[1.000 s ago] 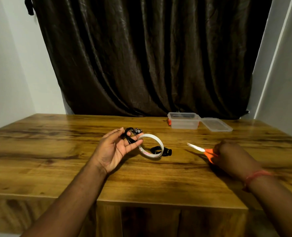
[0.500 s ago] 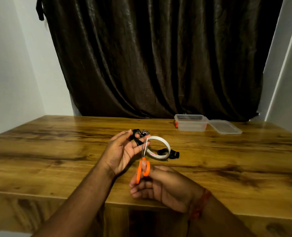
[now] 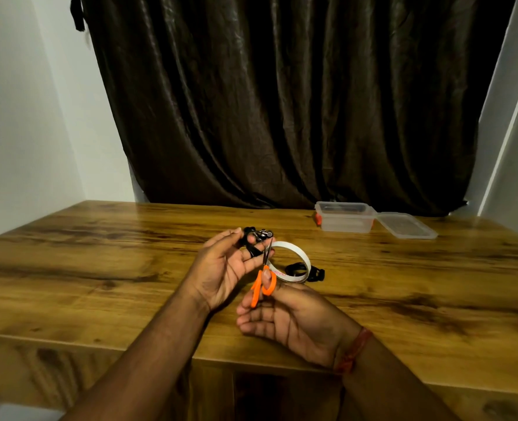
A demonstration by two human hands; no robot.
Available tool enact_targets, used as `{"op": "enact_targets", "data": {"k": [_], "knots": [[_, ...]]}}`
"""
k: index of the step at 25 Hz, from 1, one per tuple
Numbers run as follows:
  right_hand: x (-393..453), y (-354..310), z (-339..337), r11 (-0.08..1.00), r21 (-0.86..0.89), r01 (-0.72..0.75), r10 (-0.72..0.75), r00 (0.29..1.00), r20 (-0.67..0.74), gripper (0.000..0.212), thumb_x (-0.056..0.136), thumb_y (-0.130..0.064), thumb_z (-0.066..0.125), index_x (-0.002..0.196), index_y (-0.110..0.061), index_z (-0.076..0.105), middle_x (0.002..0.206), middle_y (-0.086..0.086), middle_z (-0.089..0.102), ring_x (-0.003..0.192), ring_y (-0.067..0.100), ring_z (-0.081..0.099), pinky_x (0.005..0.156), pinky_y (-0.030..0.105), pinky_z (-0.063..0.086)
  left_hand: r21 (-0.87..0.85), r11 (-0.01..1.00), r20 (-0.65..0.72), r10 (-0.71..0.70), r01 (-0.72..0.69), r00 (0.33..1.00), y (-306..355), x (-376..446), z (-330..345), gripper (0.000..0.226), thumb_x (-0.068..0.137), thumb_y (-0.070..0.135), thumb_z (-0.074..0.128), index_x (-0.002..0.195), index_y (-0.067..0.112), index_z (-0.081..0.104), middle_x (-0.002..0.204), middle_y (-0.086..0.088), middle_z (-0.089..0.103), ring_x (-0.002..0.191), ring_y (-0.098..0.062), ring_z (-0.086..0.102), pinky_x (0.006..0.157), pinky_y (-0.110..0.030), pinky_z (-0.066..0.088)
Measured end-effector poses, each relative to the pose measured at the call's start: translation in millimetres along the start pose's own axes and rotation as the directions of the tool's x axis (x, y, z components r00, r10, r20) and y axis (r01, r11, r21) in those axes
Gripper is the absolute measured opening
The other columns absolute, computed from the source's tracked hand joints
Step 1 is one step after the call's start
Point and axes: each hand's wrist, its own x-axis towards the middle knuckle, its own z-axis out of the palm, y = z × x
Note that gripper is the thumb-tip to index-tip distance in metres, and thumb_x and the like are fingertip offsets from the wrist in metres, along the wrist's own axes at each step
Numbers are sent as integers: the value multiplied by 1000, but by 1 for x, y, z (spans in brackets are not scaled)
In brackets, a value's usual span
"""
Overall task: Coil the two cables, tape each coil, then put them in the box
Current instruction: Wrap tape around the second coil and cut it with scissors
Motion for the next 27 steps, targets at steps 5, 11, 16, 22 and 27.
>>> {"op": "enact_targets", "data": {"k": [5,11,16,22,27], "knots": [[2,-1,-1,1000,1,-5,5,1000,-11,43,87,-41,59,90,1,68,93,22,67,82,25,68,78,33,59,7,1000,10,-14,14,1000,1,-1,0,13,104,9,40,95,6,50,91,-18,54,121,-49,57,97,-60,48],[2,-2,-2,1000,4,-7,7,1000,-13,42,88,-40,58,91,2,66,91,21,67,80,25,68,75,31,59,13,1000,19,-24,24,1000,1,-1,1,12,104,10,39,98,6,49,90,-17,56,121,-49,57,97,-60,48],[4,-1,-5,1000,2,-5,5,1000,-26,41,89,-39,58,91,1,66,91,21,67,79,25,68,75,32,59,16,1000,23,-16,15,1000,1,-2,1,13,104,9,39,96,6,50,92,-18,55,121,-49,57,98,-60,48],[5,0,-6,1000,8,20,-20,999,-45,36,92,-36,57,87,-2,66,87,20,66,75,24,67,71,30,59,12,1000,39,-1,1,999,2,-3,1,15,103,10,40,94,5,51,91,-18,56,121,-49,57,94,-56,52],[-1,-4,-8,999,-51,-3,1,999,-34,32,92,-34,58,78,-7,67,81,17,66,68,22,66,65,28,57,20,999,28,24,-25,999,3,-4,4,18,101,11,41,89,4,53,88,-16,57,121,-47,57,90,-53,55]]}}
